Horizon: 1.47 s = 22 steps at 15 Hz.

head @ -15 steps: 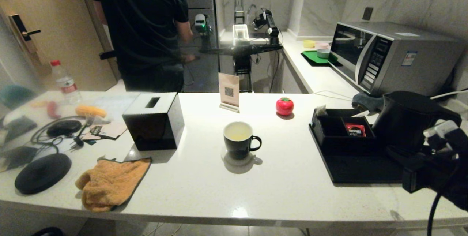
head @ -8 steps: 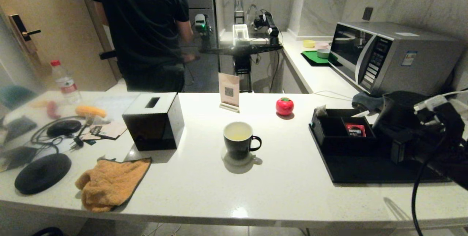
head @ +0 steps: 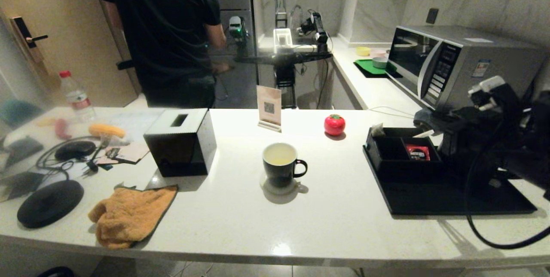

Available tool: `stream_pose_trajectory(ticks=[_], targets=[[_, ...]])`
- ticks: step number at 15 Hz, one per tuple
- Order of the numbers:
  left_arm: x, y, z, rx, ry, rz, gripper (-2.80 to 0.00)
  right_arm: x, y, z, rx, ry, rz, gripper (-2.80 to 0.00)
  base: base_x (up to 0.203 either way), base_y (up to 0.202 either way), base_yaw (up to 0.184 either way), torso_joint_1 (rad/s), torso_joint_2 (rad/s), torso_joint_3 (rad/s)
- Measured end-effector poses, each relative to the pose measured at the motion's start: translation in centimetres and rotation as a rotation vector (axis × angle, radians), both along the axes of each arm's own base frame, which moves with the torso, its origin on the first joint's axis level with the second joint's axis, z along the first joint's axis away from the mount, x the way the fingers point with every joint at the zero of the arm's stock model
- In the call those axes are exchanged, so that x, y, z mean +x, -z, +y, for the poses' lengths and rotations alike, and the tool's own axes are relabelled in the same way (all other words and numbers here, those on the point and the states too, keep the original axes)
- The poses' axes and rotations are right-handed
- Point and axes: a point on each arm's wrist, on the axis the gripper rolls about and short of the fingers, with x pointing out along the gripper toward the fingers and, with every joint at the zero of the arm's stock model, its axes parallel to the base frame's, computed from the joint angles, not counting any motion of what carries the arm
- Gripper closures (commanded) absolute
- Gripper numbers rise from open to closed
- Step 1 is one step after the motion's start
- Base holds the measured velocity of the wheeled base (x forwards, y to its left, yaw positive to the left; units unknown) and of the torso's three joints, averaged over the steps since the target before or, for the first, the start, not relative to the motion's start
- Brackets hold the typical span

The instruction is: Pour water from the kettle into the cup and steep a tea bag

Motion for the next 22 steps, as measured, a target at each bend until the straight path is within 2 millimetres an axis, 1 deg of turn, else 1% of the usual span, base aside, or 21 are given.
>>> stream_pose_trajectory(ticks=[5, 10, 14, 17, 20, 22], targets=[[0.0, 0.0, 0.0, 0.000, 0.000, 0.000, 0.00, 3.5, -2.4, 0.5, 0.020, -0.010, 0.076, 0.00, 0.000, 0.000, 0.000, 0.000, 0.00, 0.000], [0.0, 0.0, 0.0, 0.000, 0.000, 0.000, 0.00, 7.3, -4.5, 2.3, 0.112, -0.018, 0.165, 0.00, 0.000, 0.000, 0.000, 0.000, 0.00, 0.000], [0.0, 0.0, 0.0, 0.000, 0.000, 0.001, 0.00, 9.9, -4.5, 3.3, 0.173, 0.109, 0.274, 0.00, 0.000, 0.000, 0.000, 0.000, 0.00, 0.000], [0.0, 0.0, 0.0, 0.000, 0.000, 0.001, 0.00, 11.4, -4.0, 4.2, 0.190, 0.192, 0.385, 0.00, 0.000, 0.000, 0.000, 0.000, 0.00, 0.000], [0.0, 0.0, 0.0, 0.000, 0.000, 0.001, 0.00, 12.7, -3.6, 4.7, 0.215, 0.216, 0.444, 0.00, 0.000, 0.000, 0.000, 0.000, 0.00, 0.000], [0.0, 0.0, 0.0, 0.000, 0.000, 0.000, 0.00, 13.5, -3.2, 4.9, 0.210, 0.233, 0.454, 0.00, 0.000, 0.000, 0.000, 0.000, 0.00, 0.000]])
